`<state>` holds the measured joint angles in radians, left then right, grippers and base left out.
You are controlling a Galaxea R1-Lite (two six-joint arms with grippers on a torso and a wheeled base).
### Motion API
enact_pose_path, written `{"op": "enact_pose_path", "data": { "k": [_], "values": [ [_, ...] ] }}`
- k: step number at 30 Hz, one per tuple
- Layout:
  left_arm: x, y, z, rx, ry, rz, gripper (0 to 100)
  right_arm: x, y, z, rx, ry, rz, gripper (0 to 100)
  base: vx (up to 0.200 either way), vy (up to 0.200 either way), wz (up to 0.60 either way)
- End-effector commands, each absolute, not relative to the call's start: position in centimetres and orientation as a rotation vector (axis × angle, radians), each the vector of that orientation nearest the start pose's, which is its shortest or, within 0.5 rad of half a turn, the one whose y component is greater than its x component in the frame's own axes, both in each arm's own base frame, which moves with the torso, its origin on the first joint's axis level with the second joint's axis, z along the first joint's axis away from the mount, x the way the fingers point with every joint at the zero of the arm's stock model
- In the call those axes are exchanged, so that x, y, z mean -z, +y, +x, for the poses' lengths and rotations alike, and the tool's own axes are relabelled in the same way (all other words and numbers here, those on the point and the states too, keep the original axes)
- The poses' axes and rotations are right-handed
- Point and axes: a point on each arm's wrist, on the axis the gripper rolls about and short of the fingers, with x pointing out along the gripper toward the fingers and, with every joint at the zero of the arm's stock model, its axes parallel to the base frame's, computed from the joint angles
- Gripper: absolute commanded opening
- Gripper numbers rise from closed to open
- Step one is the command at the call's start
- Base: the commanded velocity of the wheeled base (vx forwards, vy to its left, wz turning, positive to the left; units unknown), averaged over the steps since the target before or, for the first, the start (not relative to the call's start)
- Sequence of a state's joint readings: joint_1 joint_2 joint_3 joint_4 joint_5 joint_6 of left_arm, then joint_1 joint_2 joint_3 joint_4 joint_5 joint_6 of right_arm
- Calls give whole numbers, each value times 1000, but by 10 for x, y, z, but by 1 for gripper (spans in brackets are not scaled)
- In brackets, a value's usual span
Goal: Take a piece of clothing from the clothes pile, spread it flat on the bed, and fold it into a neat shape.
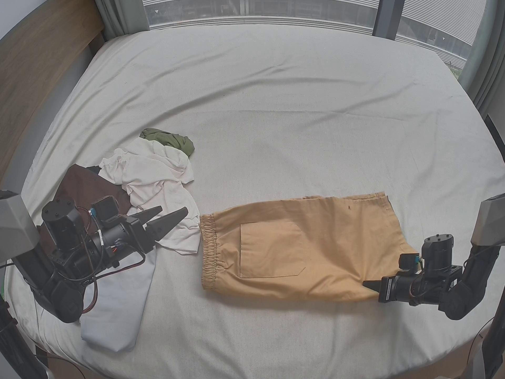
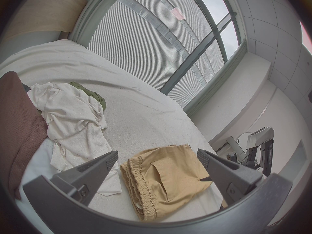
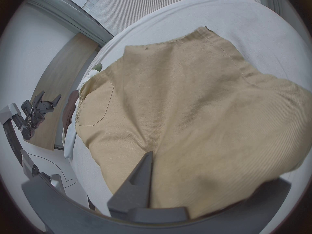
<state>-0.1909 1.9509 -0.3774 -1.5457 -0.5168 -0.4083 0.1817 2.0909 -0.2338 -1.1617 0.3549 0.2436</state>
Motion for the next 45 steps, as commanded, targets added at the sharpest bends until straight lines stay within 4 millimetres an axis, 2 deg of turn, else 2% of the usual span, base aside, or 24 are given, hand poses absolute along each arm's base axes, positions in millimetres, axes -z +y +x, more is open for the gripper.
{"op": "enact_pose_path", "data": {
  "k": [1,8,19,20,25,30,39,45],
  "values": [
    [-100,-66,278,694,176,-397,100,-5,49,234,-415,791,291,0,0,0,0],
    [-101,-66,278,694,174,-395,100,-3,43,231,-380,804,298,0,0,0,0],
    [-101,-66,278,695,172,-395,100,-2,44,230,-383,812,299,0,0,0,0],
    [-101,-66,278,696,173,-395,100,-2,44,228,-384,818,298,100,0,0,0],
    [-103,-66,278,696,165,-395,100,-4,46,223,-340,788,282,100,0,0,0],
    [-103,-66,278,698,166,-395,100,-12,36,218,-289,686,280,100,0,0,0],
    [-103,-66,278,697,162,-395,100,-23,-19,219,-73,521,335,100,0,0,0],
    [-103,-66,278,698,165,-394,100,-30,-28,228,-56,459,337,100,0,0,0]
  ]
}}
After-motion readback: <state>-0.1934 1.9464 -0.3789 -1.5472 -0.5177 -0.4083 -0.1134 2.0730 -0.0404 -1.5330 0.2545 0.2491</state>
